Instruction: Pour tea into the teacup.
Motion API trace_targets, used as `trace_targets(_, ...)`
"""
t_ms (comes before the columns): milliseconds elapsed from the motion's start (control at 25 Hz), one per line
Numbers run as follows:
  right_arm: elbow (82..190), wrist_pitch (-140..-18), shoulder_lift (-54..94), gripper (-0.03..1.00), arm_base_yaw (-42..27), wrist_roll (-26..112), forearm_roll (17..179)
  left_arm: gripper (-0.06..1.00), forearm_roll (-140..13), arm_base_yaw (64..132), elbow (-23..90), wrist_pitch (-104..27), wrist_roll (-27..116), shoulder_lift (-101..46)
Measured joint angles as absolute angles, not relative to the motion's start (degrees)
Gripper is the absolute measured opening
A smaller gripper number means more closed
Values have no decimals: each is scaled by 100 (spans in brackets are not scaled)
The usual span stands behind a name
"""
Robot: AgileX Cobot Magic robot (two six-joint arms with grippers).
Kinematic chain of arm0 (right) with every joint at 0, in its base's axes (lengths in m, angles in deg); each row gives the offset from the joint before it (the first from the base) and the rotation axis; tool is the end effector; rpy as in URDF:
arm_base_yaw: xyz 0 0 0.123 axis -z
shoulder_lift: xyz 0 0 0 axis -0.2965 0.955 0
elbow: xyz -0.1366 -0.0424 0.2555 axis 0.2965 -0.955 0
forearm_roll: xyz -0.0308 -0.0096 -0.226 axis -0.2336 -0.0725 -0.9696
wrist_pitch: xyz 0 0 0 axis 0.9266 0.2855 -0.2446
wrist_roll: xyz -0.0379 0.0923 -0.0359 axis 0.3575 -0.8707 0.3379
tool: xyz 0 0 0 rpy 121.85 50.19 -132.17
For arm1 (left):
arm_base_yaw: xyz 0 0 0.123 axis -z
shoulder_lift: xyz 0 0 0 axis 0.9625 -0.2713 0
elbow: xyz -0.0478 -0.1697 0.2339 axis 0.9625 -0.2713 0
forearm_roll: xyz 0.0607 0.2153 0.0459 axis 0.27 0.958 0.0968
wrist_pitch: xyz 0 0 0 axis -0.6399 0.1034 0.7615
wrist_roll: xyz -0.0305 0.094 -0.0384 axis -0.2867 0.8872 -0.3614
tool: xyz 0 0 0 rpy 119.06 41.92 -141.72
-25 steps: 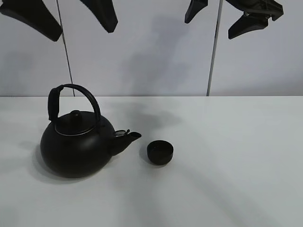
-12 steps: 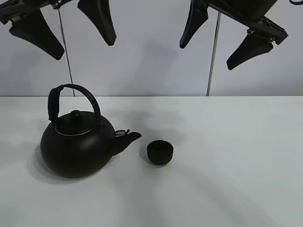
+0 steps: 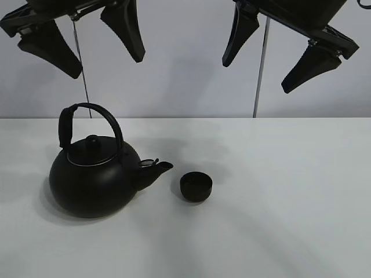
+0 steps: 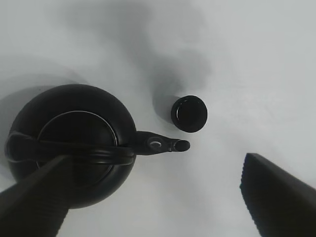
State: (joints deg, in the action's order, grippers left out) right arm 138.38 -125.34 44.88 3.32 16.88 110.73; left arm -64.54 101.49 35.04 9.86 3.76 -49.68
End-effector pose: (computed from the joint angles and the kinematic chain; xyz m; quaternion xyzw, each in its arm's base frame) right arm 0.3322 0.1145 0.2950 -0.0198 0.9649 0.1956 0.1740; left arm 0.2955 -0.1760 0.3062 0.1211 0.9549 -0.1833 0.1999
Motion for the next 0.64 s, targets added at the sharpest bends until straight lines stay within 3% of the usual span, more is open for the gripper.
trace_targets(640,13684,-12535,4488,66,332,1688,11023,65,-6459,10149,3504,981,382,-4968)
